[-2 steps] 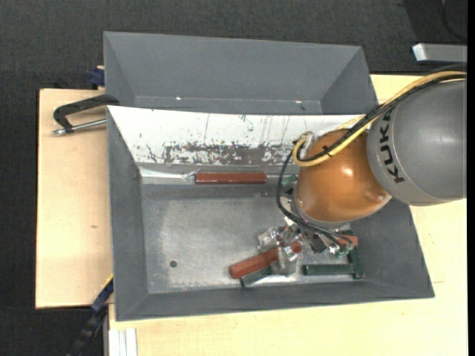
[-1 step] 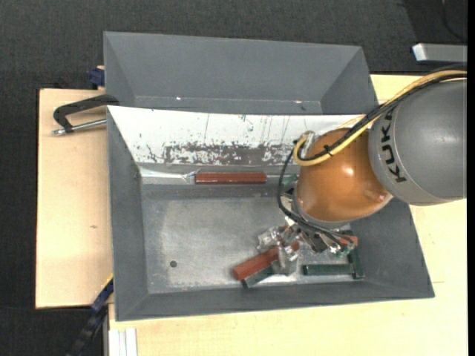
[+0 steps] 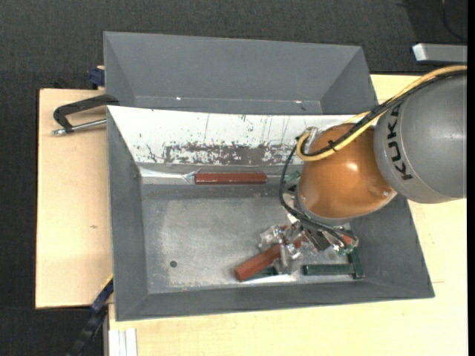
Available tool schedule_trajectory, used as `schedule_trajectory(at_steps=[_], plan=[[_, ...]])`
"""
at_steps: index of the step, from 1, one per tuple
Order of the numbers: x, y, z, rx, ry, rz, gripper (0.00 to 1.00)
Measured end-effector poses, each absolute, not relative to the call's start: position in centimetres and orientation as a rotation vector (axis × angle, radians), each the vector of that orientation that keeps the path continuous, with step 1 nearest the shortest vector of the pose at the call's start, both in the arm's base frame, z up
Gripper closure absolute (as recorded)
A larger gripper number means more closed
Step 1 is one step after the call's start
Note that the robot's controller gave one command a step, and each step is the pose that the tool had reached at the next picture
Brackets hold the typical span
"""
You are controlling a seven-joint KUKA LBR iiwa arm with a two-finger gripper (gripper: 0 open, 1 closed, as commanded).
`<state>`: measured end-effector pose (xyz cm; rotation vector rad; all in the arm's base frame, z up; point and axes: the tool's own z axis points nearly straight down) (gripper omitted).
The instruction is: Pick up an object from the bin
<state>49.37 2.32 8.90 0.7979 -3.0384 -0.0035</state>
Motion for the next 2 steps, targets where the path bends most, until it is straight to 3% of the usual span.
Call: schedule_trajectory(at_steps=[2], plan=[[49.49, 2.38, 11.25, 0.799, -3.041, -0.002, 1.0]])
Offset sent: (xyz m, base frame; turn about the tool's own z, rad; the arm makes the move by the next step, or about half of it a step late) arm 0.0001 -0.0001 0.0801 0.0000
